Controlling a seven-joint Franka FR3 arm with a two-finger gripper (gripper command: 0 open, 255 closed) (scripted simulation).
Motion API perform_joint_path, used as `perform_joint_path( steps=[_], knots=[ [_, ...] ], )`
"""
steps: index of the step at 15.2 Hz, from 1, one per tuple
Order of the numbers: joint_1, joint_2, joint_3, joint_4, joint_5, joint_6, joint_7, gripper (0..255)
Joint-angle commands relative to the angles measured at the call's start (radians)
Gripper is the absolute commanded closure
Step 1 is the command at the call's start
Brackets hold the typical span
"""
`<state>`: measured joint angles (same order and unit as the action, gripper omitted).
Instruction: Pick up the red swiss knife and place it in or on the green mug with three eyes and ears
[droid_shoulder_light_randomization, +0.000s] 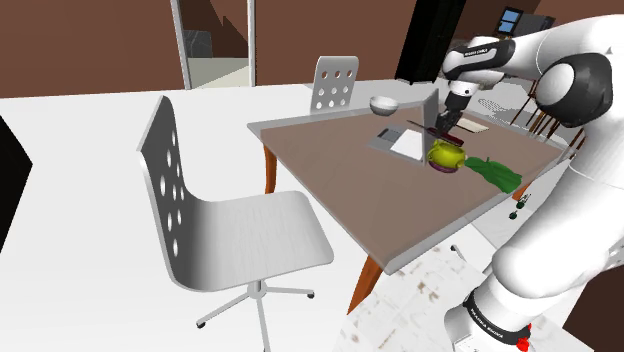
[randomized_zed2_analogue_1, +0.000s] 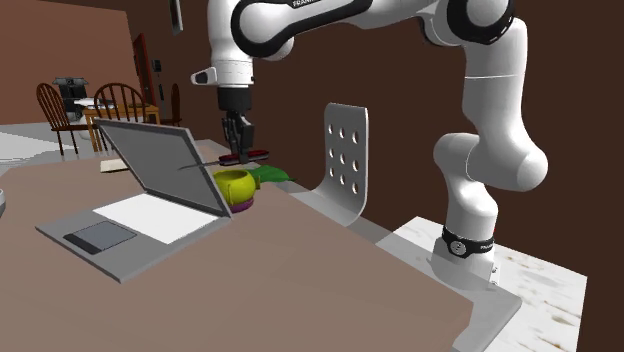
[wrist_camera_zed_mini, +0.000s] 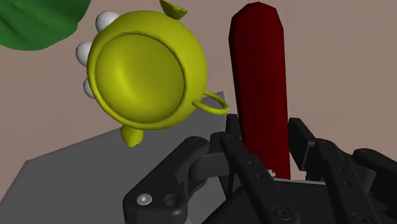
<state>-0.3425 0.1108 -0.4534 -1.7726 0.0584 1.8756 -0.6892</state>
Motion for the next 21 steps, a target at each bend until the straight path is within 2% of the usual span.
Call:
perform_joint_path(
  steps=[1, 6, 19, 21],
  knots=[
    [-0.033, 0.039, -0.022, 0.050, 0.018, -0.016, -0.053, 255],
    [-0.124, 0.161, -0.055, 0.198, 0.083, -0.060, -0.179, 255],
    [-0.122, 0.192, -0.045, 0.056, 0.105, 0.109, -0.195, 255],
    [-0.122, 0.192, -0.045, 0.055, 0.104, 0.109, -0.195, 255]
  ],
)
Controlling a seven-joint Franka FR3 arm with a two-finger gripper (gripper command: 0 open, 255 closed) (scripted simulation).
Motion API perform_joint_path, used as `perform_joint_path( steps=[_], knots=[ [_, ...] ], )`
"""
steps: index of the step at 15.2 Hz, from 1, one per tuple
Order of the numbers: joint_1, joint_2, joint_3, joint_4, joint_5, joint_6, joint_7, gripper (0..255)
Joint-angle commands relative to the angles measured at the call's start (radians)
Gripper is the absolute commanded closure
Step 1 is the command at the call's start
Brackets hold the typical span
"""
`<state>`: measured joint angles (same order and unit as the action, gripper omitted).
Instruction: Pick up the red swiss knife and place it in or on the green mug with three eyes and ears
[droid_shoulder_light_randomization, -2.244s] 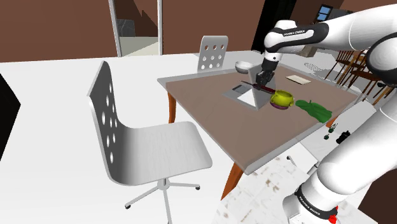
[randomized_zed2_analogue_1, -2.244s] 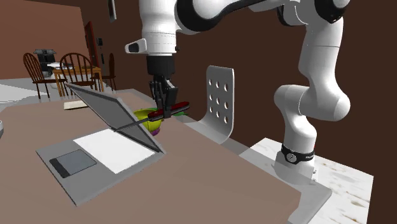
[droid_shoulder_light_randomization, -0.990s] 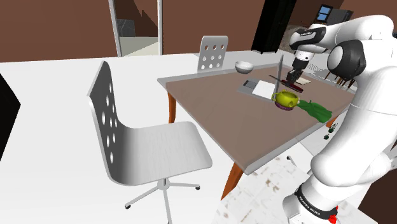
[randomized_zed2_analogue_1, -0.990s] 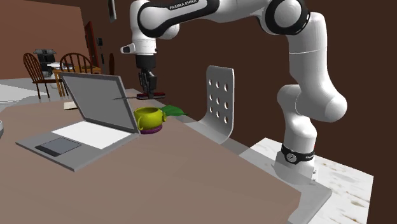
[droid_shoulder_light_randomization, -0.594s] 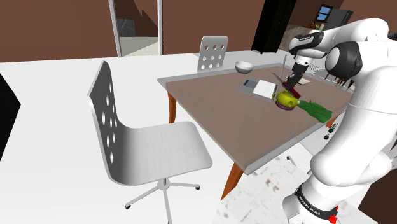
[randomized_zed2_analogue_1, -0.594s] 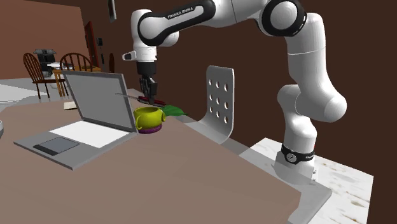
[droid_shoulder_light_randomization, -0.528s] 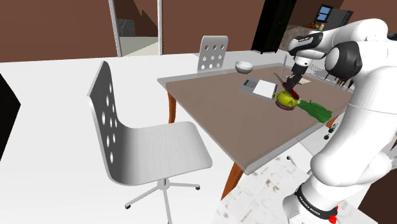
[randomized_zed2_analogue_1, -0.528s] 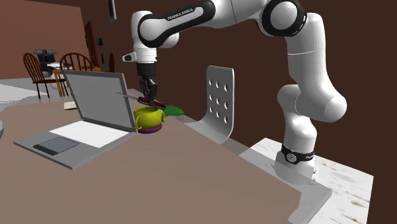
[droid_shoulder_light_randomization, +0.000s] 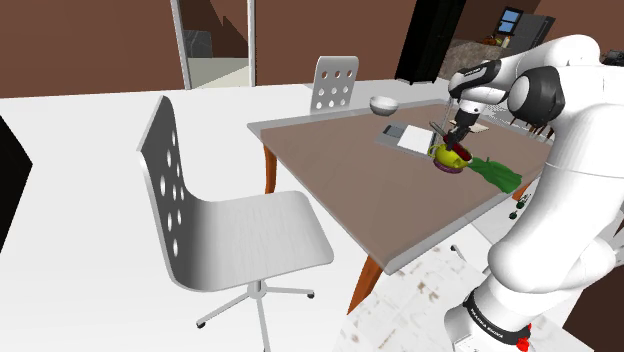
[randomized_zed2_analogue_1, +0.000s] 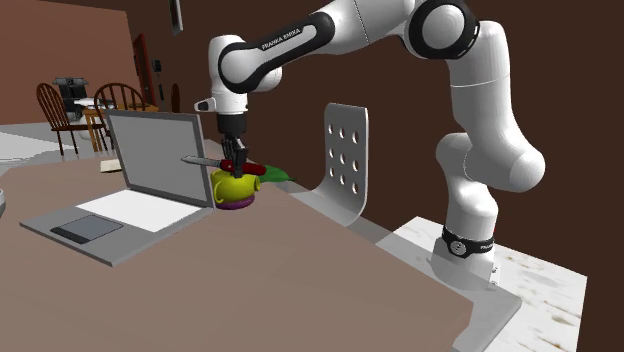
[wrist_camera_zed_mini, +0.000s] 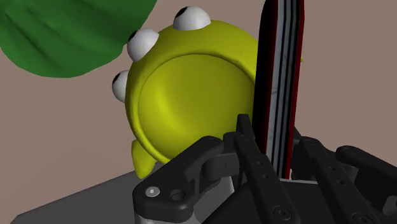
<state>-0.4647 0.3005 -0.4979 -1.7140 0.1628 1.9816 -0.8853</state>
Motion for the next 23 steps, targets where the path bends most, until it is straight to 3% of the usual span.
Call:
perform_joint_path(
  steps=[1, 6, 7, 12, 16, 23],
  knots=[
    [0.000, 0.003, 0.000, -0.003, 0.000, 0.003, 0.001, 255],
    [0.000, 0.003, 0.000, -0.003, 0.000, 0.003, 0.001, 255],
    [0.000, 0.003, 0.000, -0.003, 0.000, 0.004, 0.001, 0],
    [0.000, 0.003, 0.000, -0.003, 0.000, 0.003, 0.001, 0],
    [0.000, -0.025, -0.008, 0.090, -0.018, -0.113, 0.014, 0],
    [0.000, -0.025, -0.008, 0.090, -0.018, -0.113, 0.014, 0]
  ],
)
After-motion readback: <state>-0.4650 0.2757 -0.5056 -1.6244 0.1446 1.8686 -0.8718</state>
